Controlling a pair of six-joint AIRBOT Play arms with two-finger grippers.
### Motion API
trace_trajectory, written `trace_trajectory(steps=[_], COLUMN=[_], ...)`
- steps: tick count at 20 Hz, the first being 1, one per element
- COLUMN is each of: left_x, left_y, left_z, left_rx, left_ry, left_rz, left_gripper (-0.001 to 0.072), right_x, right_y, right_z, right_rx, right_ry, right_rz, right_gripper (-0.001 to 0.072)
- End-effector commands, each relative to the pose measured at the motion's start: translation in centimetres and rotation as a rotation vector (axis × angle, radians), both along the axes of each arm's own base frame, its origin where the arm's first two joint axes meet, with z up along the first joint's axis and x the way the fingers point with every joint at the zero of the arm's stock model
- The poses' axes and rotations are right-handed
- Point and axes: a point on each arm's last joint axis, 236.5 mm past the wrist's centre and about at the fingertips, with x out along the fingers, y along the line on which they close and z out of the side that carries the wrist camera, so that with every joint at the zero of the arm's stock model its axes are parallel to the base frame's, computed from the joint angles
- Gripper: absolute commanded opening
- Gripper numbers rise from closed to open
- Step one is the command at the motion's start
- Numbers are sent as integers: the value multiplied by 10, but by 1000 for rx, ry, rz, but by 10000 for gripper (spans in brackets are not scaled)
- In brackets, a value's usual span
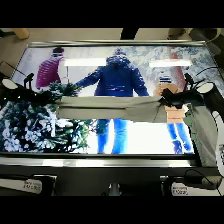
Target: Fold the shirts.
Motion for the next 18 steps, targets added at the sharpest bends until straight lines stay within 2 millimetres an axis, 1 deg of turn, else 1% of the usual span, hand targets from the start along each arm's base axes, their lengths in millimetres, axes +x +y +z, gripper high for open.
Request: trace_trajectory(steps=[1, 3, 4, 5, 6, 7, 8, 9, 10, 11, 12, 13, 14, 16, 18], left_x=[38, 44, 42, 40, 38, 39, 40, 40, 38, 36, 35, 35, 35, 35, 31], left_y=[-3, -2, -1, -1, 1, 6, 12, 18, 24, 28, 30, 31, 30, 26, 20], left_z=[-20, -37, -46, -52, -53, -51, -44, -36, -27, -17, -8, 0, 10, 28, 44], left_rx=[-16, -26, -34, -41, -43, -41, -41, -44, -43, -40, -37, -33, -28, -20, -15], left_ry=[27, 57, 83, 106, 114, 109, 99, 93, 84, 70, 58, 40, 21, -15, -36], left_rz=[6, 35, 54, 69, 68, 73, 83, 89, 91, 85, 82, 76, 74, 65, 43], left_gripper=[23, 25, 44, 219, 551, 672, 671, 671, 669, 668, 667, 667, 665, 664, 664], right_x=[46, 55, 57, 57, 56, 50, 40, 27, 12, -4, -20, -32, -40, -40, -33], right_y=[9, 7, 2, -1, -3, -5, -11, -27, -45, -57, -60, -57, -51, -31, -5], right_z=[-28, -42, -46, -47, -44, -39, -35, -37, -45, -53, -61, -69, -75, -87, -98], right_rx=[-10, -12, -29, -45, -43, -43, -77, -127, -159, -164, -143, -122, -107, -73, -27], right_ry=[-40, -34, -31, -31, -31, -22, -17, 17, 78, 149, 218, 271, 303, 328, 323], right_rz=[-34, -84, -100, -100, -101, -76, -8, 24, 26, 30, 47, 79, 113, 143, 154], right_gripper=[33, 33, 33, 60, 342, 690, 708, 709, 710, 710, 711, 711, 711, 711, 711])
